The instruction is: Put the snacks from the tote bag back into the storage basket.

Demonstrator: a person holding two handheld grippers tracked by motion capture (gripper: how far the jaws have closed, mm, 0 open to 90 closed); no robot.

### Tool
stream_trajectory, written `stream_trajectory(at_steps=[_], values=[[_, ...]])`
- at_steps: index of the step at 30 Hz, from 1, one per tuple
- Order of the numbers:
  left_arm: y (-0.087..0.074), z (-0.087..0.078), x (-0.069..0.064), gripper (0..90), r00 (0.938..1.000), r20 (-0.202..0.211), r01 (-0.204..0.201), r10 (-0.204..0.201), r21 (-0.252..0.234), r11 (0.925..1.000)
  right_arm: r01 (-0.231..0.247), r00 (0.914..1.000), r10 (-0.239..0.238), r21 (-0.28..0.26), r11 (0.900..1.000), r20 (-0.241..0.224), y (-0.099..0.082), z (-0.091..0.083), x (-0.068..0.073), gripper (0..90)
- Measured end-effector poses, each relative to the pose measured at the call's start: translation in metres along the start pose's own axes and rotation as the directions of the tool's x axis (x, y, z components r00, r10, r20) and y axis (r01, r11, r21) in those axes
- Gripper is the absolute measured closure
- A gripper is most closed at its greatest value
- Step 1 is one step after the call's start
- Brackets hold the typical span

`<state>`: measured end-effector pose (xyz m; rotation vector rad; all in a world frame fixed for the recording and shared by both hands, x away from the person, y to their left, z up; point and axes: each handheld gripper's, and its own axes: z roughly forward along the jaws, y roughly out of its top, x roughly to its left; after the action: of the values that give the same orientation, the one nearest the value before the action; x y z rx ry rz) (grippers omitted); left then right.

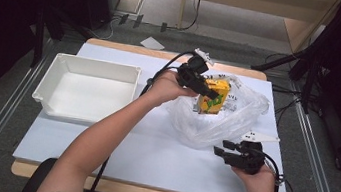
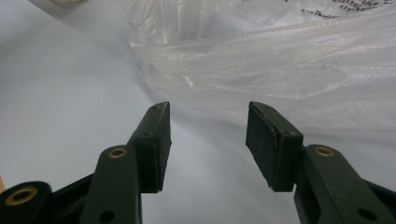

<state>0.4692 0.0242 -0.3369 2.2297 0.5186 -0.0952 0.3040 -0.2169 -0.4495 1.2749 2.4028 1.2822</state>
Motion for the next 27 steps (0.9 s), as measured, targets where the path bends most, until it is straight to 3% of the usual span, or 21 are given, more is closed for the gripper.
stream_trajectory(at_steps=[14, 24, 27], values=[[-0.017, -0.031, -0.004, 52.4, 0.9995, -0.012, 0.030, -0.030, -0.005, 0.9995, 0.018, 0.9998, -0.018, 0.006, 0.9998, -0.010, 0.003, 0.004, 0.004, 51.4], [-0.035, -0.042, -0.009, 52.4, 0.9988, -0.031, 0.038, -0.039, -0.008, 0.9992, 0.020, 0.9997, -0.020, 0.009, 0.9998, -0.014, 0.000, 0.005, 0.005, 51.4], [-0.041, -0.046, -0.008, 52.4, 0.9989, -0.018, 0.044, -0.044, -0.020, 0.9988, 0.012, 0.9999, -0.012, 0.013, 0.9999, -0.013, -0.001, 0.005, 0.005, 51.4]])
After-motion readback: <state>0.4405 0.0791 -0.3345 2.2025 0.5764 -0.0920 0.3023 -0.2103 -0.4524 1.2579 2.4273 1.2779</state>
